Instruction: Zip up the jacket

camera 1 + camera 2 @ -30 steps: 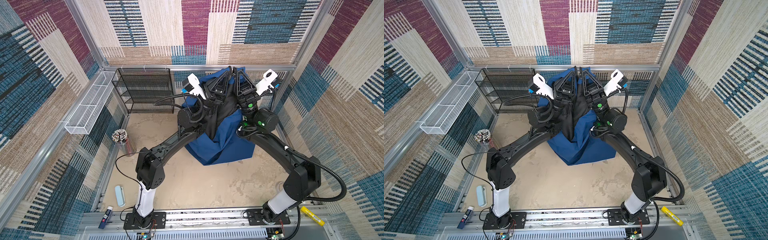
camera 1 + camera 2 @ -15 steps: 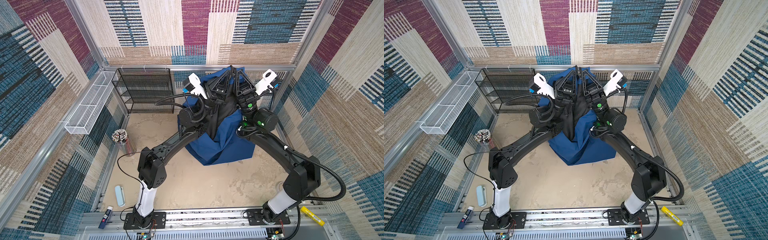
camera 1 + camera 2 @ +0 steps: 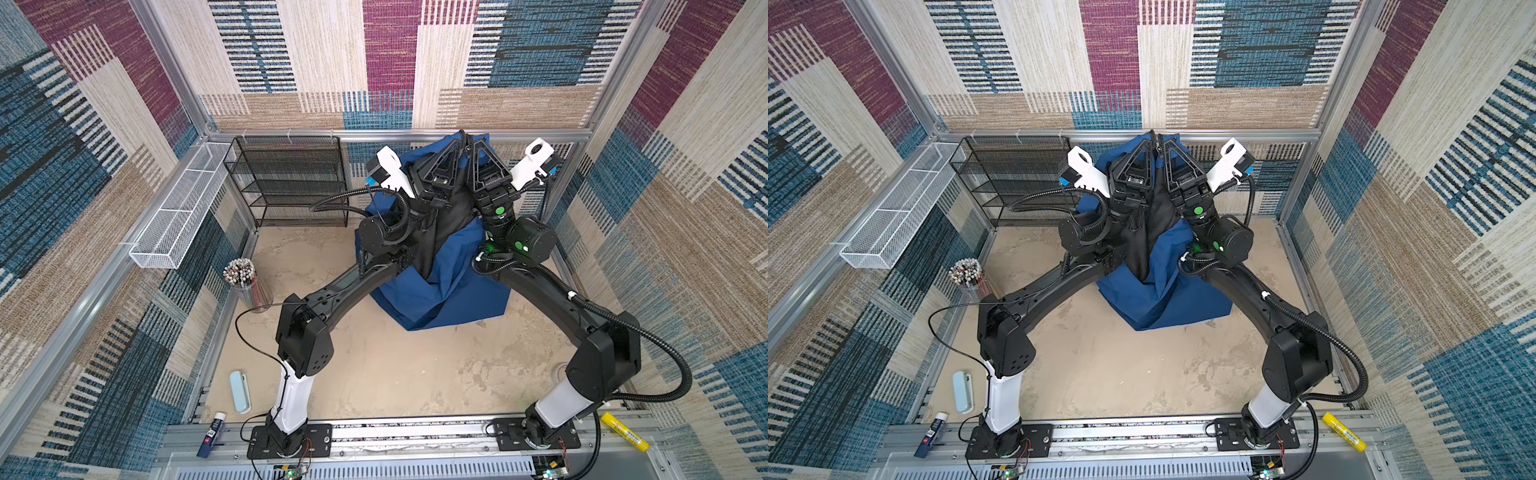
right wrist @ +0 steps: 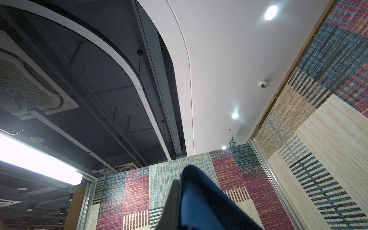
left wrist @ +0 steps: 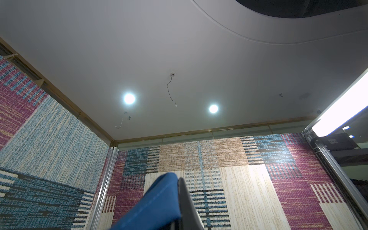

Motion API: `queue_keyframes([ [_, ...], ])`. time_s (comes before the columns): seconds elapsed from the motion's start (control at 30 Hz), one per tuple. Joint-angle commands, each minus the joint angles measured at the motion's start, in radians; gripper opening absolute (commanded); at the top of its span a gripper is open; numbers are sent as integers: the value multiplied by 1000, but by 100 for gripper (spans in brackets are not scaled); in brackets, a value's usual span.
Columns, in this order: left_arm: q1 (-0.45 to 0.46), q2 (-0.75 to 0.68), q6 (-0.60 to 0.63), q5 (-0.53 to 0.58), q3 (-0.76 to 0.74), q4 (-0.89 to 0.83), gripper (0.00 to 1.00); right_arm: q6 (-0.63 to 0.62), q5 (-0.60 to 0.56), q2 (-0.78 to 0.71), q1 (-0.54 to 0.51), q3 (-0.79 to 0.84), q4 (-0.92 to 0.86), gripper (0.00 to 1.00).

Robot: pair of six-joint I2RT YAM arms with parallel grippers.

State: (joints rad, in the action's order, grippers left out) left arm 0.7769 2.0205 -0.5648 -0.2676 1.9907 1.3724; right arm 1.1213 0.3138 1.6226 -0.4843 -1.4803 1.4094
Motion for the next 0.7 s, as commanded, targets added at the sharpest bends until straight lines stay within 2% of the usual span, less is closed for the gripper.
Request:
queue_keyframes([
  [0.0,2,0,20,-2,7,35,0,11,10,-5,-4,-17,441,0],
  [0.67,4,-3,26,-1,11,36,0,15,7,2,-6,-14,441,0],
])
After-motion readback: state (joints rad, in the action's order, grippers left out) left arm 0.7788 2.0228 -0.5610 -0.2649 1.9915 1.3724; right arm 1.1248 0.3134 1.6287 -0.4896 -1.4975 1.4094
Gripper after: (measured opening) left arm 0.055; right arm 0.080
